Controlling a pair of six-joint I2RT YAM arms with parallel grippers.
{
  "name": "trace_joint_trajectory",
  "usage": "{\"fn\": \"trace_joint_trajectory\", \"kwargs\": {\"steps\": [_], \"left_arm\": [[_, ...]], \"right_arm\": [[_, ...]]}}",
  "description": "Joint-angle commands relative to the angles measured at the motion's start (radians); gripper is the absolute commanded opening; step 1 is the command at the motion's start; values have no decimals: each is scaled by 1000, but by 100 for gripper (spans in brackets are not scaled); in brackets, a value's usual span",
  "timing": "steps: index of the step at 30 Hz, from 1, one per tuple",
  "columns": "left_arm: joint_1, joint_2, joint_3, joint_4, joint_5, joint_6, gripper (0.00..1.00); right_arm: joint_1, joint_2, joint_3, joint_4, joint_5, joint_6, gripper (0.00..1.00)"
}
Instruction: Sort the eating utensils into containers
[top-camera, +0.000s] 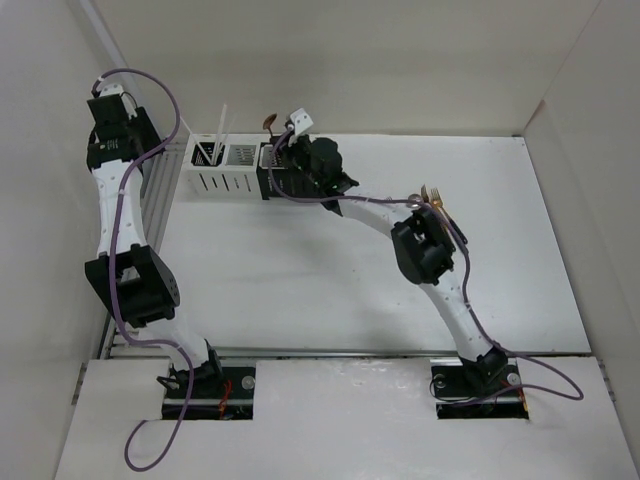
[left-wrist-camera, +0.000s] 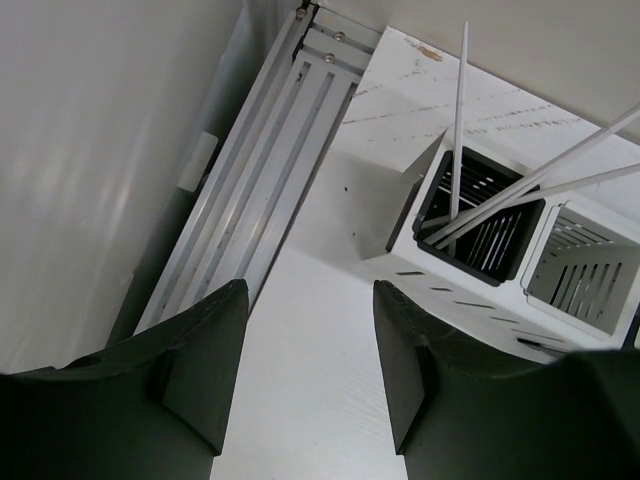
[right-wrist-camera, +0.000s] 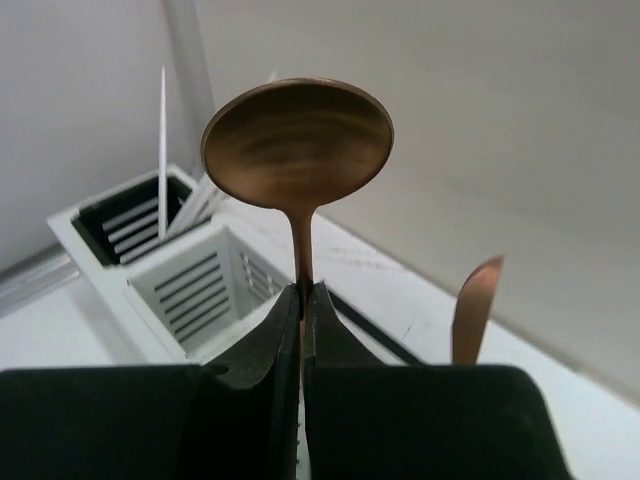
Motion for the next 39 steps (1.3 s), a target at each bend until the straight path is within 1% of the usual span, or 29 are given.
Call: {"fn": "trace_joint_trajectory", "kwargs": {"steps": [1,4,6,7,8,9,12,13,14,16,18,19,20,21,22,23,25,26,27,28,29,30,32,33,34,36,39], "left_arm": [[1,-9,-5,28,14,0,50],[10,-9,-5,28,14,0,50],[10,-9,-5,28,14,0,50],[10,-9,-5,28,14,0,50],[10,-9,-5,28,14,0,50],[10,-9,-5,28,14,0,50],[10,-9,-5,28,14,0,50],[10,-9,-5,28,14,0,50],[10,-9,-5,28,14,0,50],[10,-9,-5,28,23,0,50],[10,-9,-5,28,23,0,50],[10,-9,-5,28,23,0,50],[10,-9,-5,28,23,0,50],[10,-9,-14,28,23,0,50],[10,-9,-14,28,23,0,50],[10,-9,-14,28,23,-9,50],[10,-9,-14,28,34,-9,50],[10,-9,-14,28,45,-9,50],[10,-9,-14,28,45,-9,50],[10,-9,-14,28,54,-9,50],[10,-9,-14,28,54,-18,50],[10,-9,-5,28,54,-18,50],[10,-9,-5,28,63,-18,50],[10,-9,-5,28,72,-18,50],[10,-9,-5,28,72,-18,50],[10,-9,-5,28,72,-27,50],[10,-9,-5,28,72,-27,50]], "right_arm": [[7,-28,75,189,7,33,0],[7,-28,7,180,7,43,0],[7,-59,-49,169,7,43,1],[7,-70,-68,169,-5,43,7],[7,-82,-95,160,-6,43,16],[7,-94,-105,160,-15,43,32],[16,-145,-114,105,-24,43,57],[16,-178,-125,87,-24,43,67],[16,-198,-125,70,-13,43,71],[16,-248,-166,8,30,43,75],[16,-349,-195,-45,68,33,79],[4,-387,-226,-121,68,33,81],[-13,-460,-238,-175,83,33,84],[-28,-493,-238,-240,83,33,86],[-68,-524,-264,-307,93,33,88],[-94,-553,-279,-448,93,33,89],[-157,-634,-321,-583,71,33,89],[-235,-656,-370,-718,71,42,85],[-278,-688,-394,-783,58,43,80],[-322,-697,-417,-847,44,43,73],[-413,-697,-451,-975,34,43,66],[-457,-697,-471,-1030,13,43,51],[-542,-664,-502,-1124,-37,0,36],[-609,-648,-538,-1182,-38,-16,29],[-636,-622,-559,-1200,-38,-37,20],[-688,-611,-623,-1210,-26,-52,20],[-697,-611,-671,-1199,14,-53,23]]}}
